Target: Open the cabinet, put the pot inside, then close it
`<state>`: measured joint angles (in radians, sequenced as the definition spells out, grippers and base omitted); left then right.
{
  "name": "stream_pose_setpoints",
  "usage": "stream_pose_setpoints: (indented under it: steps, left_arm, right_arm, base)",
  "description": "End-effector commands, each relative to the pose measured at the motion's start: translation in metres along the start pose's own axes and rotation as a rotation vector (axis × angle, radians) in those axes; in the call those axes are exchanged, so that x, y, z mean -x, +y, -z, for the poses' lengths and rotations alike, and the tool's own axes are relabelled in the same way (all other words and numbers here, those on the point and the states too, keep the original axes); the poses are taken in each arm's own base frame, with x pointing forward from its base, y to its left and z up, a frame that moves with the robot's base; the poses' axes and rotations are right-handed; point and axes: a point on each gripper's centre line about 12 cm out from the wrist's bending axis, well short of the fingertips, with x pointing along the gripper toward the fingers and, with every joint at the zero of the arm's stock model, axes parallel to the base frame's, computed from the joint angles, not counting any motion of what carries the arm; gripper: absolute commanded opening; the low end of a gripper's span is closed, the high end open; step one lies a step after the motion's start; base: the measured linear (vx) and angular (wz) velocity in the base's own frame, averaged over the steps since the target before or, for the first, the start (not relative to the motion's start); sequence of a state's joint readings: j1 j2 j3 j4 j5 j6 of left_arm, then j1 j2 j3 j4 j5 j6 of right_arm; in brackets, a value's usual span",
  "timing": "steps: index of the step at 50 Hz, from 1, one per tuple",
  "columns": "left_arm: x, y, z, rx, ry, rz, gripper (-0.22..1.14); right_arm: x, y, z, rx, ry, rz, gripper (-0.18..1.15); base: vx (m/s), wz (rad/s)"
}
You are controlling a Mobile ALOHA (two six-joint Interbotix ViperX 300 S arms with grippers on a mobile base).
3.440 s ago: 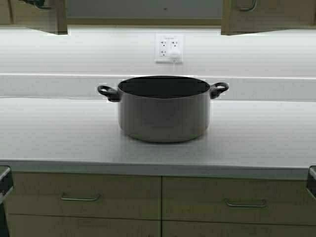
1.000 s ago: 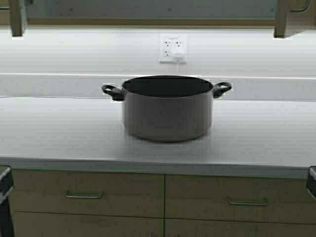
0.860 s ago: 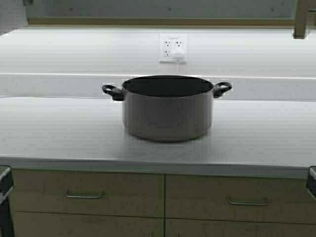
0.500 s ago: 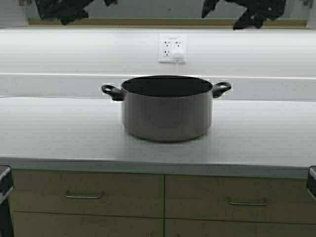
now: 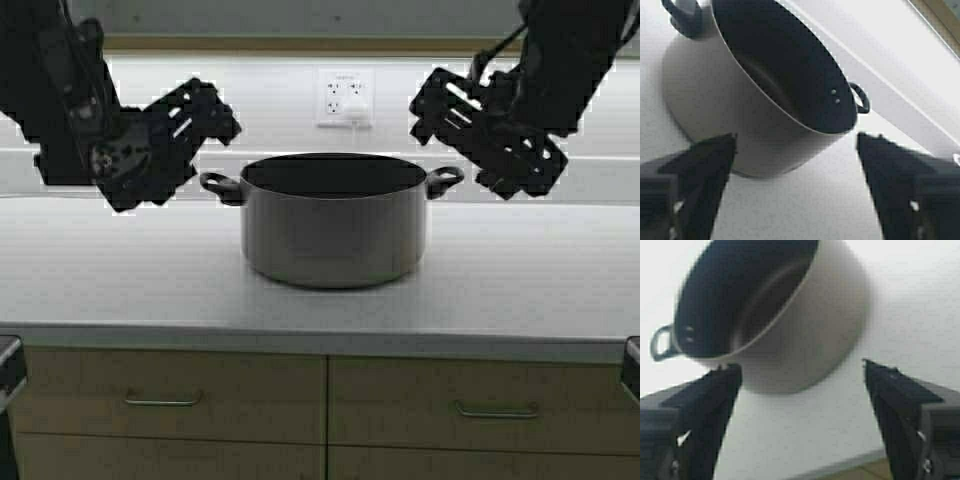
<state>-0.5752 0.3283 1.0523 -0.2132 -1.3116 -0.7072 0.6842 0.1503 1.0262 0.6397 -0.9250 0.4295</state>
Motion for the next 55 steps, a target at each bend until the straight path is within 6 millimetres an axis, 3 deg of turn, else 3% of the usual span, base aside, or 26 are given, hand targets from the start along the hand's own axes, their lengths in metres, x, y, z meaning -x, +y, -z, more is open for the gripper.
stream_pose_setpoints:
  steps: [1, 21, 31, 36, 44, 55]
  left_arm:
    - [-0.006, 0.003, 0.01, 0.055, -0.002, 0.062, 1.02]
    - [-0.007, 0.016, 0.017, 0.075, -0.013, 0.054, 1.02]
    - [-0.006, 0.039, 0.016, 0.081, -0.067, -0.016, 1.02]
    - [-0.017, 0.05, 0.021, 0.105, -0.075, -0.031, 1.02]
    - [-0.047, 0.071, 0.028, 0.221, -0.096, -0.019, 1.02]
    - [-0.087, 0.083, 0.037, 0.351, -0.08, 0.097, 1.02]
  right_arm:
    - [0.003, -0.012, -0.007, -0.038, -0.083, -0.021, 1.03]
    - [0.009, -0.033, 0.004, -0.055, -0.087, 0.01, 1.03]
    - [-0.005, -0.033, 0.019, -0.081, -0.066, -0.021, 1.03]
    - [-0.011, -0.041, 0.024, -0.081, -0.094, -0.008, 1.03]
    - [-0.04, -0.059, 0.018, -0.124, -0.204, 0.023, 1.03]
    - [-0.071, -0.091, 0.016, -0.319, -0.278, -0.059, 1.03]
  base:
    - [0.04, -0.08]
    - [0.16, -0.03]
    - [0.18, 0.0]
    - [0.08, 0.08]
    - [0.02, 0.1]
    - [0.0, 0.01]
